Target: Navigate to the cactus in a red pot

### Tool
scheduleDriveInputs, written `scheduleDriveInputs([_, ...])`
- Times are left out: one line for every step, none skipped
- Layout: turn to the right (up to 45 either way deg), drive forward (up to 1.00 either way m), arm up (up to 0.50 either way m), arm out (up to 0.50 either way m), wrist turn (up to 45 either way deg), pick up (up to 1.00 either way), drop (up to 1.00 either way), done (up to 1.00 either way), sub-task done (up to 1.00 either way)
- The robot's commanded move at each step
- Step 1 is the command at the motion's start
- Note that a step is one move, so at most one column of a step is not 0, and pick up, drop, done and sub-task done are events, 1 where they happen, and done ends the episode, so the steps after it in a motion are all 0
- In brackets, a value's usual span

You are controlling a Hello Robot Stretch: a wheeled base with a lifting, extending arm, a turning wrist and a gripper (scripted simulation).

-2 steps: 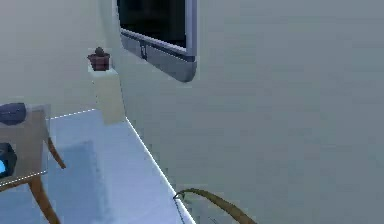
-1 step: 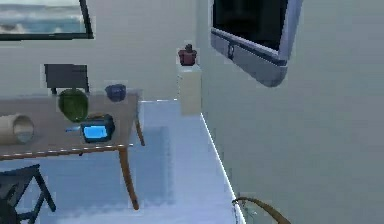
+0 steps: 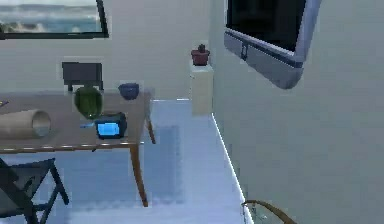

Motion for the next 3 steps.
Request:
scheduleDriveInputs([0.0,1.0,0.0,0.0,0.0,0.0,0.0,0.0,0.0])
scheduleDriveInputs([0.0,1.0,0.0,0.0,0.0,0.0,0.0,0.0,0.0])
scheduleDriveInputs([0.0,0.1,0.0,0.0,0.0,0.0,0.0,0.0,0.0])
